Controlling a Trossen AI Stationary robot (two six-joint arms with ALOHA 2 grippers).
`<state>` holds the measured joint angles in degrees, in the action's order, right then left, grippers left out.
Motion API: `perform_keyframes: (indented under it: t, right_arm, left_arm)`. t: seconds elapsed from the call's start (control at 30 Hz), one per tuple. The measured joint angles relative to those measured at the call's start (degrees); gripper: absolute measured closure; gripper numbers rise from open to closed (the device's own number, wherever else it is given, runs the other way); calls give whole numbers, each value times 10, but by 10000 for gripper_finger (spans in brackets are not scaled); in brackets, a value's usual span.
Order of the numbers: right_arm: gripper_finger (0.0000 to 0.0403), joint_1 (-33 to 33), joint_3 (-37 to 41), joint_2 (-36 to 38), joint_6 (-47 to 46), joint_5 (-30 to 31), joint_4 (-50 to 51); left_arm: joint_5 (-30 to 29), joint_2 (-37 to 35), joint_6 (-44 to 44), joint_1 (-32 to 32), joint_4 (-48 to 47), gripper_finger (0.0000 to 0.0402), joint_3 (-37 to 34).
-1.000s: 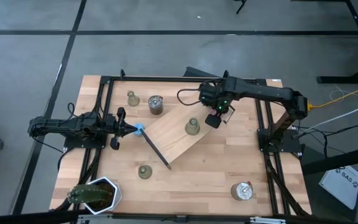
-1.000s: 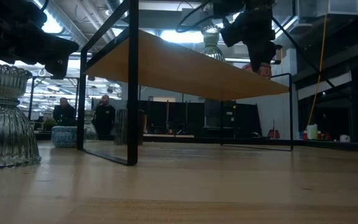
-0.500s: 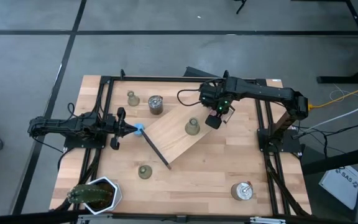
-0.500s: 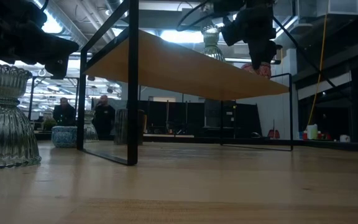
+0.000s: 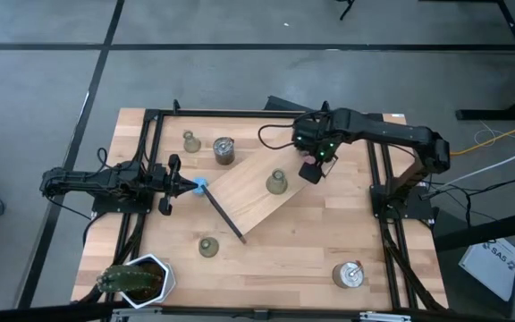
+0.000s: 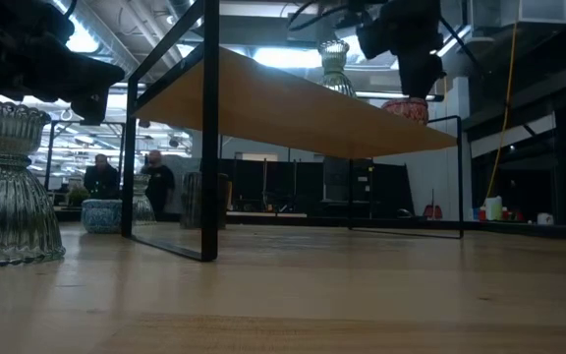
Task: Pick & Place candle stick holders
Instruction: Put the pink patterned scented candle on the shelf
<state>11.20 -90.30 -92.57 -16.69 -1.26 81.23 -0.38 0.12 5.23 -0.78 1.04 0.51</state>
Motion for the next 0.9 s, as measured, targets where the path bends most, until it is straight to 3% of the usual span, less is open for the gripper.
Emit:
perform_keyframes:
  t: [0.43,0.9]
  right_arm:
    - [82,-26,0,47,29,-21,-18]
    - [227,-27,0,33,67,-39,-61]
  left_arm:
    - [0,0,0,0,0,390,0]
    - [0,0,0,0,0,391,0]
